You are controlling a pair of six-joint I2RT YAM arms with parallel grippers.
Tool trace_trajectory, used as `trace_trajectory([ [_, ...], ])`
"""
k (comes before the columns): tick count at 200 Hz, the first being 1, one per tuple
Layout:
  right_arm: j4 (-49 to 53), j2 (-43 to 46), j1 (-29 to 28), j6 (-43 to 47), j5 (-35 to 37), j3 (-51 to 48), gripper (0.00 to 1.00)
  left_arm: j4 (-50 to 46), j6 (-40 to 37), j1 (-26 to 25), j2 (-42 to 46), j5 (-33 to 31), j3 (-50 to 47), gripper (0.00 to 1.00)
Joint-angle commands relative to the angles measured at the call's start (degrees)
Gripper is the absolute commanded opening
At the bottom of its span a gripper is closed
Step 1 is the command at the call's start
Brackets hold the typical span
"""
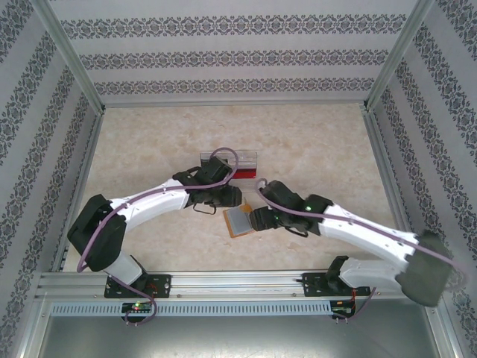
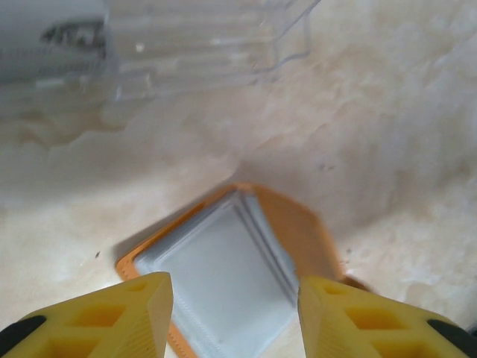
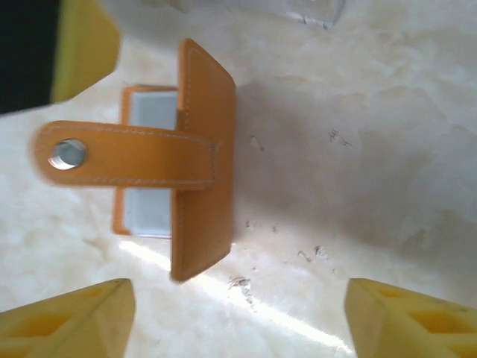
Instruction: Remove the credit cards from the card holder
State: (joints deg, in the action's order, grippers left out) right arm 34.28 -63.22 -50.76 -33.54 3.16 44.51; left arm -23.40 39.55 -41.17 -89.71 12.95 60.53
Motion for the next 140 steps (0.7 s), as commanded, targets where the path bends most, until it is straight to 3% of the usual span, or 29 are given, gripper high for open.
trace_trajectory([
  [1, -0.3, 7.7, -0.4, -5.6, 2.1, -3.1, 0.77, -5.1, -4.4, 0.3, 1.4, -1.2, 3.9, 0.49],
  [37, -0.6, 13.2, -0.3, -9.0, 3.1, -8.9, 0.7, -7.6, -9.8, -0.8, -3.1, 2.3, 10.1, 0.46],
  [67, -3.4, 13.6, -1.1, -10.8, 0.5, -12.7, 0.54, -11.5, -13.8, -3.9, -9.2, 1.0, 17.1, 0.44],
  [108, -4.4, 16.6, -1.7, -13.0, 2.0, -15.8, 0.51, -16.0, -18.1, -5.8, -17.7, 3.4, 23.5, 0.4],
  [140, -4.3, 18.0, -1.7, -13.3, 1.6, -16.4, 0.51, -19.6, -20.2, -6.3, -21.6, -0.6, 23.7, 0.36],
])
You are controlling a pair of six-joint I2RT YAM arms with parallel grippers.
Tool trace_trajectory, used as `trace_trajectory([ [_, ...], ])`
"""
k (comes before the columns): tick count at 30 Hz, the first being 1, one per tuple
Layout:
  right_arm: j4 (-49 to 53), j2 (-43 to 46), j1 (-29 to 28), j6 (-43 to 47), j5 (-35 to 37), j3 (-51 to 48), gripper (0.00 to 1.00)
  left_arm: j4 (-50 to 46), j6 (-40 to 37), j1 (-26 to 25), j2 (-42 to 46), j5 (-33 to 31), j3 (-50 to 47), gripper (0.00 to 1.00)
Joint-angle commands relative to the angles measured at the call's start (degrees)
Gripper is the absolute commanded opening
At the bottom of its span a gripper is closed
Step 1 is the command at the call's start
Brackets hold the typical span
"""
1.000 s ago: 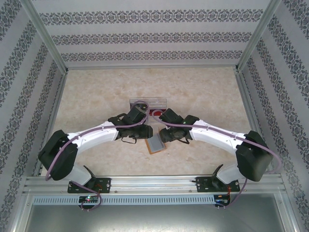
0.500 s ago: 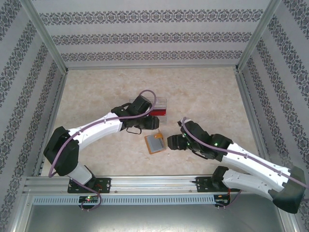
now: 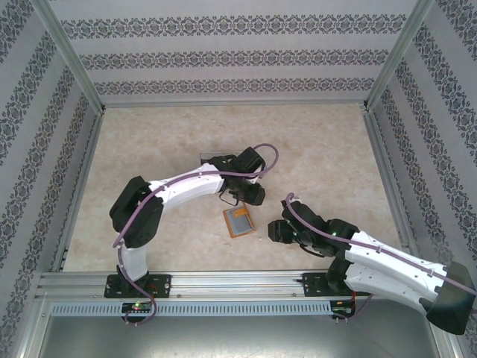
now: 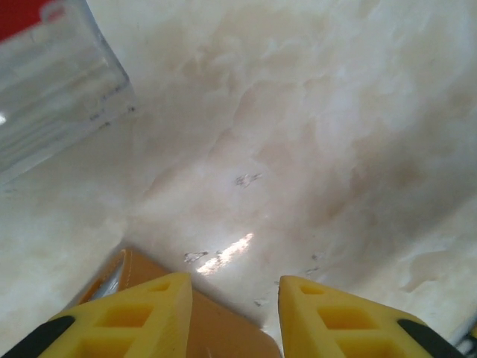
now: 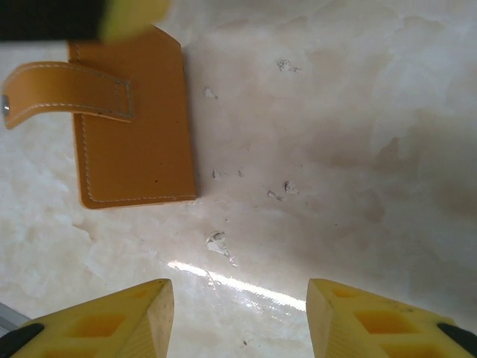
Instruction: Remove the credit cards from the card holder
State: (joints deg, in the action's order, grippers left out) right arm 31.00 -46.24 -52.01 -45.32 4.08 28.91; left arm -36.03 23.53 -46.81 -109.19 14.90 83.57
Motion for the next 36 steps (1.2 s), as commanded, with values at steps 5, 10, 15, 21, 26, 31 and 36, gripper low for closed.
trace_trajectory([
  [5, -1.9, -0.1, -0.6, -1.4, -0.3, -0.8, 0.52, -8.2, -3.6, -0.4, -2.6, -7.3, -1.7, 0.35],
  [10, -3.0, -2.4, -0.7, 0.2, -1.3, 0.2, 0.52, -7.8, 0.5, 1.1, 0.3, -10.1, -6.8, 0.35],
  [15, -6.4, -7.4, -1.2, 1.7, -4.3, 1.1, 0.52, -6.0, 4.7, 2.2, 4.9, -10.5, -14.0, 0.35],
  [21, -13.3, -16.4, -3.1, 2.4, -9.3, 2.5, 0.29, -4.2, 12.7, 2.2, 10.0, -10.9, -22.0, 0.34],
  [26, -17.6, -25.7, -5.7, 3.2, -11.4, 5.7, 0.15, -3.4, 17.8, 3.2, 14.9, -9.7, -24.4, 0.35],
  [31, -20.5, -33.4, -6.7, 4.3, -13.0, 9.7, 0.12, -2.8, 21.2, 6.0, 20.5, -8.4, -26.5, 0.35],
  [36, -21.5, -38.7, -6.8, 4.7, -14.3, 12.5, 0.1, -2.2, 21.9, 10.2, 24.9, -8.2, -31.0, 0.32],
])
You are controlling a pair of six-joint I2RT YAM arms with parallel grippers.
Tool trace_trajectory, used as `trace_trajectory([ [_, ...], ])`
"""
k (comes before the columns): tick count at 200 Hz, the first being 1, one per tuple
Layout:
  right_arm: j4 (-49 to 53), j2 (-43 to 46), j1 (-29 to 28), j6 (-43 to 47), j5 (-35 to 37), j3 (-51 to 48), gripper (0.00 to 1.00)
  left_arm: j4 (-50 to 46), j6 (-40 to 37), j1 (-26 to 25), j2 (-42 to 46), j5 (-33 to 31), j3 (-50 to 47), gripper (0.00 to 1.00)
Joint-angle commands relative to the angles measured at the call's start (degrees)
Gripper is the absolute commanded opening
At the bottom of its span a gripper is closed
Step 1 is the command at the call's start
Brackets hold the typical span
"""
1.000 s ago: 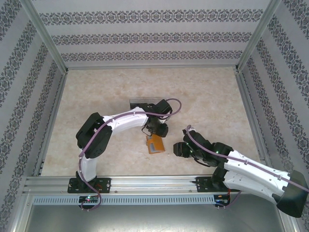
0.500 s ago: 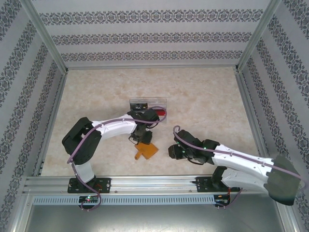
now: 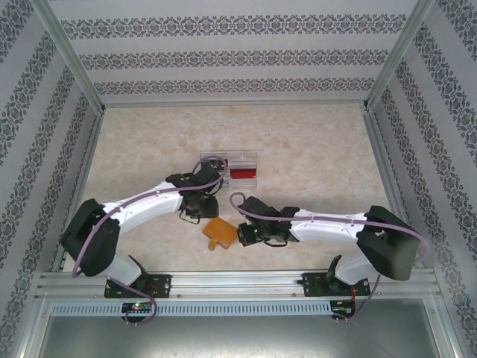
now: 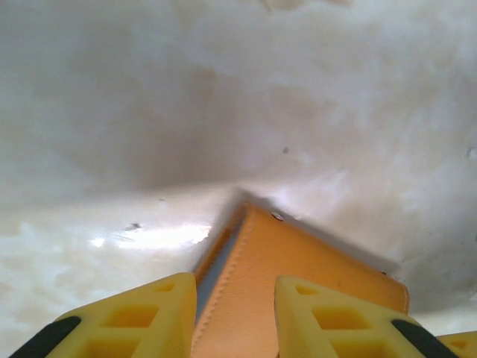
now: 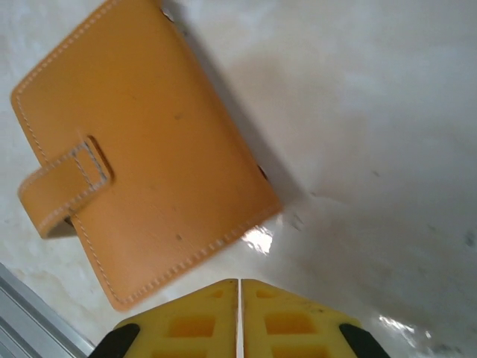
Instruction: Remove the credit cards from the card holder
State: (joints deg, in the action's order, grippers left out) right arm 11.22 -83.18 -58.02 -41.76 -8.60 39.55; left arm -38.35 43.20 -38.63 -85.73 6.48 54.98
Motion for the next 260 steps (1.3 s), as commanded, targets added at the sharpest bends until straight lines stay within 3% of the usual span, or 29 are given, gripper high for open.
trace_trajectory([
  [1, -1.9, -2.4, -0.8, 1.1, -1.6, 1.9, 0.1, -0.1, 2.1, 2.4, 1.5, 0.2, -3.2, 0.29],
  [89, -0.3, -5.9, 0.7, 1.9, 1.4, 4.3, 0.1, 4.6, 1.9, 2.3, -0.3, 5.6, -10.3, 0.24],
  [175, 1.7, -11.1, 8.4, 9.6, 0.0, 12.3, 0.11, 6.6, 6.6, -5.5, 4.2, 7.4, -13.5, 0.25],
  [215, 3.3, -13.1, 11.7, 12.5, -1.6, 16.1, 0.12, 2.3, 7.7, -8.7, 7.2, 5.1, -11.3, 0.28],
  [260, 3.1, -5.7, 13.7, 9.9, -1.3, 10.1, 0.22, -2.9, 1.0, -9.4, 8.2, 1.1, -5.1, 0.39],
])
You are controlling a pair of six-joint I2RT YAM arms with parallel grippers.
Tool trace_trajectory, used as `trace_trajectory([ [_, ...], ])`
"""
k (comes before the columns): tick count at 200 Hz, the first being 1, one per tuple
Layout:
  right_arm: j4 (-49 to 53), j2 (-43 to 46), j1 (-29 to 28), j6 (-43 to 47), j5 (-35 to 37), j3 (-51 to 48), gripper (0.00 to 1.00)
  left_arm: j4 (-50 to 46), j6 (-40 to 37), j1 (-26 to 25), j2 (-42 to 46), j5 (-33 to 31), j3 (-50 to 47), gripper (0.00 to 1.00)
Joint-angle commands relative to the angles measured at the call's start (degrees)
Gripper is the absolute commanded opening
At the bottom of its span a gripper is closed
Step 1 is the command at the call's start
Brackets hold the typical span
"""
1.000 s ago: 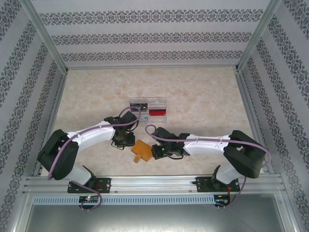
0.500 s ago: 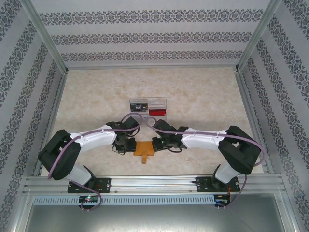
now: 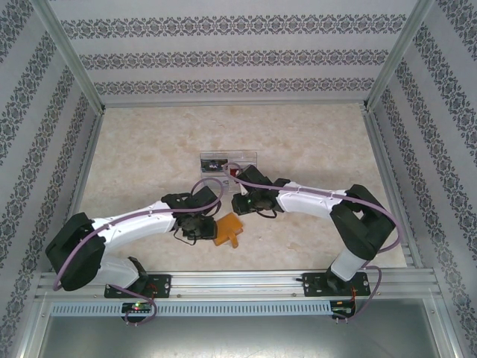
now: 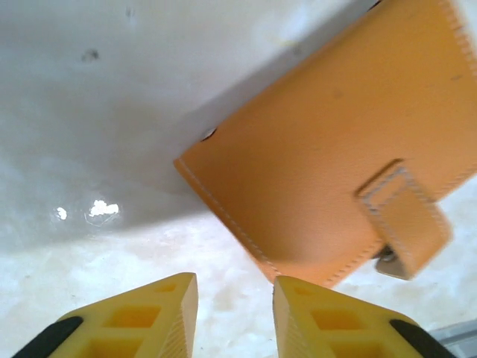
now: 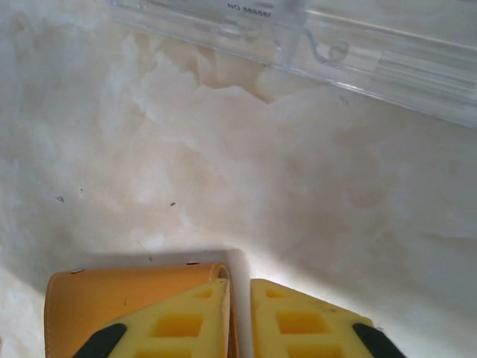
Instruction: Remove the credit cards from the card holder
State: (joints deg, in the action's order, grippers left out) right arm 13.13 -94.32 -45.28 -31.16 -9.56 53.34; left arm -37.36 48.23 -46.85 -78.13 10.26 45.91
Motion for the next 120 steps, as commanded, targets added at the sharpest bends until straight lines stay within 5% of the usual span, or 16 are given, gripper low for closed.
trace_trajectory([
  [1, 1.2, 5.7, 1.0, -0.8, -0.4, -3.9, 0.22, -3.8, -4.2, -1.2, 0.4, -2.7, 4.0, 0.4],
  [48, 1.0, 17.3, 2.6, -5.5, 1.5, -13.6, 0.28, -10.1, -14.6, -7.7, -7.6, -11.5, 12.3, 0.48],
  [120, 1.6, 24.2, 3.9, -7.8, 1.9, -19.5, 0.31, -11.1, -21.8, -13.3, -12.6, -15.3, 12.6, 0.52],
])
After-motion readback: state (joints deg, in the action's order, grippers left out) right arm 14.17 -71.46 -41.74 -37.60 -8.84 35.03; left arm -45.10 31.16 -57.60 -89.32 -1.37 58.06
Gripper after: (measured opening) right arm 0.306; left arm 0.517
